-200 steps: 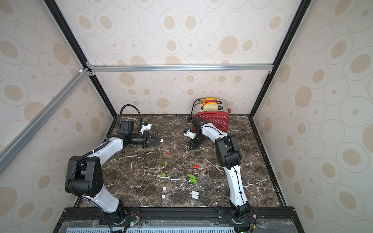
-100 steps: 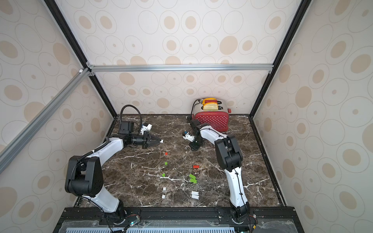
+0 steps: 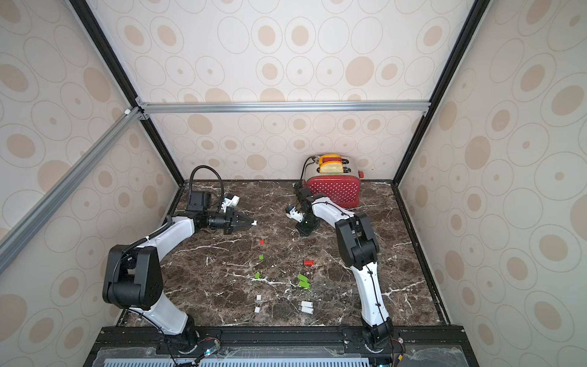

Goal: Close the usb drive cover
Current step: Pick up the USB drive from the center of the board.

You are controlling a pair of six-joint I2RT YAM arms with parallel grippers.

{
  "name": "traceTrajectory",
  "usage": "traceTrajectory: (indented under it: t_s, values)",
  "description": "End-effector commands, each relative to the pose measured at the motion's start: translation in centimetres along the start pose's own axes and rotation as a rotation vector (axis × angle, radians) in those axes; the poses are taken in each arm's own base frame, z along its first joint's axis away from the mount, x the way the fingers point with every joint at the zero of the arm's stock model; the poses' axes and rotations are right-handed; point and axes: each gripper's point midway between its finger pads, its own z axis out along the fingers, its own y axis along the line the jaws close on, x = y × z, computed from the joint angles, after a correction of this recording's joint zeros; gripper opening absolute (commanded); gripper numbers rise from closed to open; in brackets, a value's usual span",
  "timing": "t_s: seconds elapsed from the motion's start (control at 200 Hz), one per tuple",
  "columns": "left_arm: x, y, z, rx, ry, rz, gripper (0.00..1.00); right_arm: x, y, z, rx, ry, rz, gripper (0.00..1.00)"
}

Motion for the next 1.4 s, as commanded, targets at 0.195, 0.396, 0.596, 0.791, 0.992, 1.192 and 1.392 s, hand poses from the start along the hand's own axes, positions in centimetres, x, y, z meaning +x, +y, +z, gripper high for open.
traceTrajectory:
  t_s: [0.195, 0.396, 0.596, 0.791, 0.992, 1.192, 1.392]
  values:
    - [-0.4, -0.7, -0.1, 0.019, 0.006, 0.029, 0.0, 1.8, 1.3, 1.7, -0.014, 0.086, -0.031, 0.3]
    - [-0.3, -0.5, 0.0, 0.023, 0.014, 0.015, 0.0, 2.4, 1.7, 1.2, -0.01, 0.087, -0.047, 0.2]
    - [-0.3, 0.2, 0.3, 0.021, 0.03, -0.01, 0.0, 2.5, 2.0, -0.2, -0.004, 0.06, -0.06, 0.11]
    - [-0.3, 1.0, 0.5, 0.005, 0.051, -0.018, 0.0, 1.6, 3.3, -2.4, -0.005, -0.003, -0.097, 0.11]
    - [0.0, 1.6, 0.8, 0.001, 0.067, -0.032, 0.0, -0.7, 6.3, -6.4, -0.035, -0.16, -0.181, 0.11]
    - [1.1, 1.0, 1.6, 0.062, 0.117, -0.008, 0.0, -2.2, 8.9, -9.8, -0.056, -0.292, -0.254, 0.08]
    - [2.5, -0.4, 2.6, 0.117, 0.175, 0.044, 0.0, -2.4, 12.1, -11.7, -0.077, -0.383, -0.38, 0.07]
